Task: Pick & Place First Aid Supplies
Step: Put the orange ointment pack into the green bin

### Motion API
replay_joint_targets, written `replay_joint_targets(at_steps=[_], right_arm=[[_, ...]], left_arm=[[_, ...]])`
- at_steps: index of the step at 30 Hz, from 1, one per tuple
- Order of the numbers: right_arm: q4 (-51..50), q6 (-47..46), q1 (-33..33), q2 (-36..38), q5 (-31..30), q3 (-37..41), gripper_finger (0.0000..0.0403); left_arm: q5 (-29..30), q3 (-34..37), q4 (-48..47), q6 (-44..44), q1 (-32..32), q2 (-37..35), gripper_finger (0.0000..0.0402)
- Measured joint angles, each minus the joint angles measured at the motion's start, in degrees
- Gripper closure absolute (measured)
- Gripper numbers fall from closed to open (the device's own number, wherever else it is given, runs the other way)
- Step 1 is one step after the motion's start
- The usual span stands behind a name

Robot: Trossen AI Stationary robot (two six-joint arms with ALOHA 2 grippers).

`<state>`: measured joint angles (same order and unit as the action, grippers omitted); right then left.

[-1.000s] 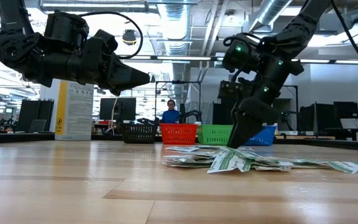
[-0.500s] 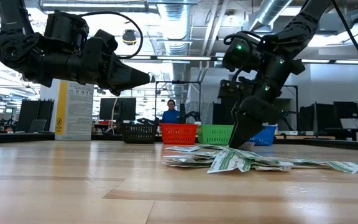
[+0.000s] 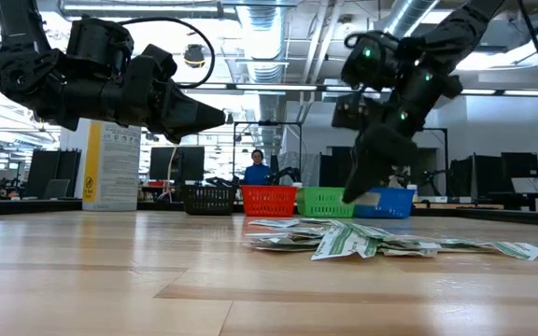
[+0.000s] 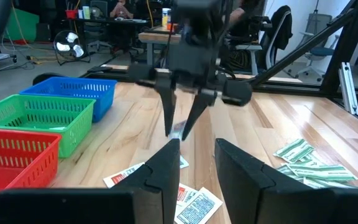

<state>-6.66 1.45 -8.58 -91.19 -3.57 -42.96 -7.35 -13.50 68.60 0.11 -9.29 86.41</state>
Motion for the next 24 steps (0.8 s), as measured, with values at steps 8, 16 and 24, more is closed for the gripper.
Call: replay_joint_targets(at_steps=[8, 16, 24], right_arm=[[7.4, 2.8, -1.5, 4.4, -4.3, -0.1, 0.0296], [23.9, 9.8, -6.4, 4.4, -14.1, -0.2, 0.0296], [27.8, 6.9, -15.1, 3.7, -14.5, -0.2, 0.0296]], left_arm=[[0.0, 0.0, 0.0, 0.0, 0.0, 0.0, 0.03], [0.0, 0.0, 0.0, 0.0, 0.0, 0.0, 0.03], [0.0, 0.0, 0.0, 0.0, 0.0, 0.0, 0.03]])
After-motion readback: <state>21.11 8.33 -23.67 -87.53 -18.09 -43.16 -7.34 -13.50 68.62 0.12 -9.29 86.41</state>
